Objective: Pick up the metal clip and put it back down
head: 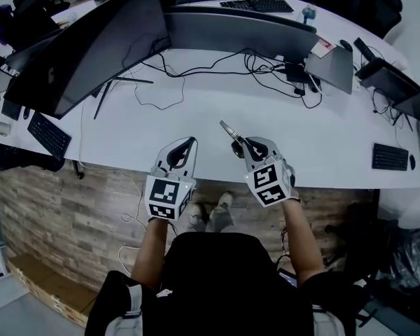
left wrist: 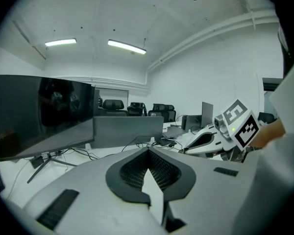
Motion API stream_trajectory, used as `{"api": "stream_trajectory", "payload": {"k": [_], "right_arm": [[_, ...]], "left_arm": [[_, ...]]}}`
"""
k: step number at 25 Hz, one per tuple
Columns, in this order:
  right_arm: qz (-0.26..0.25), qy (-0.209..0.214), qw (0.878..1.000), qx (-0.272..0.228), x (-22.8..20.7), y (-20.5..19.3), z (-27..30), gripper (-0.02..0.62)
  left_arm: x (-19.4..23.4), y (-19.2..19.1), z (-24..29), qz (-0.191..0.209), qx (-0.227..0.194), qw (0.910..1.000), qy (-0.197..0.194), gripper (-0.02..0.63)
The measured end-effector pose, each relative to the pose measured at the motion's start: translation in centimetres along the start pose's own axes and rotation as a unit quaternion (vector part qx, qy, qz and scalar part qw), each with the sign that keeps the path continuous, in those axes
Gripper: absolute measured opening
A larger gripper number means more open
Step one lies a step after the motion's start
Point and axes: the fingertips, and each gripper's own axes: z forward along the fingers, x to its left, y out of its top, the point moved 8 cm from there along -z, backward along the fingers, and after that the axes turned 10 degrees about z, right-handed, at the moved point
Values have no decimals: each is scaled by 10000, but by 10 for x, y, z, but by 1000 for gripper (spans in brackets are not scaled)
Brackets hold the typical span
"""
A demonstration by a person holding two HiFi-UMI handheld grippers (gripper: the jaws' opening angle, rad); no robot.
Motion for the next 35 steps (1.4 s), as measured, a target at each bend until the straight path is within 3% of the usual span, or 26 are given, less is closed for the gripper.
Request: {"api": "stream_trajectory", "payload": {"k": [9,17,23,35], "right_arm": [[-1590,25,9847,710,15,-22,44,28],[-1950,203,9753,1021,18,-44,84,28],[-2458,47,9614,1233,11,-61,112,28],[-2808,-15,9505,1327,7,-81,141,29]], "left_arm": [[-1,-30,7,-190,419,9989,-5,12],[-2,-53,9,-236,743,9970,-28,12],[-6,-67,14,-182,833,9964,12,12],[-10,-93,13,-266,1076,9938,11,12]]}}
